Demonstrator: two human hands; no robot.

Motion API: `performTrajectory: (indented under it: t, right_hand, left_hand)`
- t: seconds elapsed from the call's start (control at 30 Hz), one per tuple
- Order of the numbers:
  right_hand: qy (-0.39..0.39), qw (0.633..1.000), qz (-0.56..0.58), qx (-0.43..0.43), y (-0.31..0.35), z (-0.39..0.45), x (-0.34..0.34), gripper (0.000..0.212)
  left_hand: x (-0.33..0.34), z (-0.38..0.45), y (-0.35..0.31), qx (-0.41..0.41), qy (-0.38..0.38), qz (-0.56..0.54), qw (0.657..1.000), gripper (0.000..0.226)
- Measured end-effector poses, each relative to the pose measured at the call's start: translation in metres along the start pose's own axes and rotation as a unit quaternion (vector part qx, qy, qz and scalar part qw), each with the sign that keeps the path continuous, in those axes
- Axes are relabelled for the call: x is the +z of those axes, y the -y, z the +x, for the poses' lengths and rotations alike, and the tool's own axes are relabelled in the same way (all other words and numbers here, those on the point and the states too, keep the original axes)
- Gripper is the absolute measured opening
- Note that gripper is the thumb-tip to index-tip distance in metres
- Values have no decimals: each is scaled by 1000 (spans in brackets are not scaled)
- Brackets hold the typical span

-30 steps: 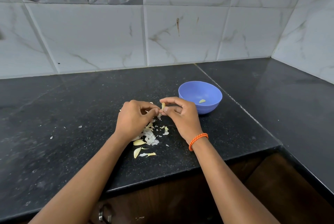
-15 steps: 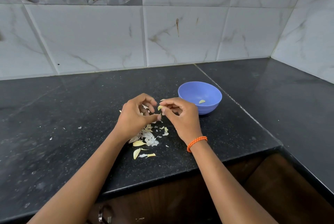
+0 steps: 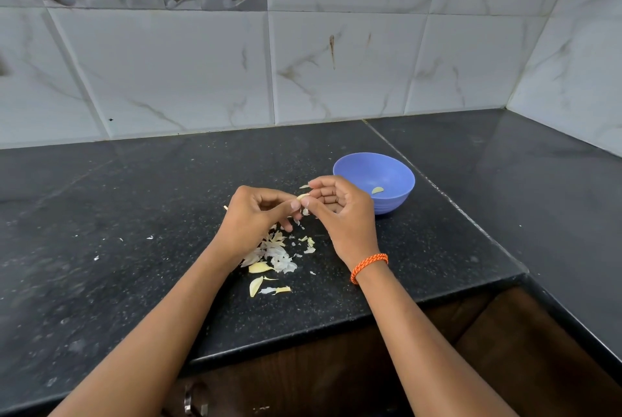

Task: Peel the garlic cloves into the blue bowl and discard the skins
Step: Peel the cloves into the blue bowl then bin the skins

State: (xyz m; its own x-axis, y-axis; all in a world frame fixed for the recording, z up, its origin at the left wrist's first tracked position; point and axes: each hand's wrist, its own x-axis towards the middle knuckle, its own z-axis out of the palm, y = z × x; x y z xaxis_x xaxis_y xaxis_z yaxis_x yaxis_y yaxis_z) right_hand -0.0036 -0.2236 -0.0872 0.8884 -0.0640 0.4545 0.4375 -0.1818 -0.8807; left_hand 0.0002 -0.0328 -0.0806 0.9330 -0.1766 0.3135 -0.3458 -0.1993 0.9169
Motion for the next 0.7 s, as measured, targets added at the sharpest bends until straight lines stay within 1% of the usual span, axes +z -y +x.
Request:
performTrajectory:
  t: [0.1, 0.17, 0.33, 0.53, 0.7]
  right_hand:
    - [28, 999, 10, 17, -2, 2, -1, 8]
    - [43, 998, 21, 28, -3, 2, -1, 4]
    - [43, 998, 27, 34, -3, 1, -2, 7]
    - [42, 999, -5, 29, -3, 2, 0, 8]
    - [60, 997, -22, 35, 0, 1, 3, 12]
  left_hand:
    - [2, -2, -6, 0, -6, -15, 1000, 11]
    - [3, -3, -7, -1, -4, -22, 1000, 11]
    - [4, -3, -8, 2, -4, -18, 1000, 10]
    - [4, -3, -5, 9, -21, 17, 1000, 10]
    - [5, -2, -5, 5, -1, 22, 1000, 10]
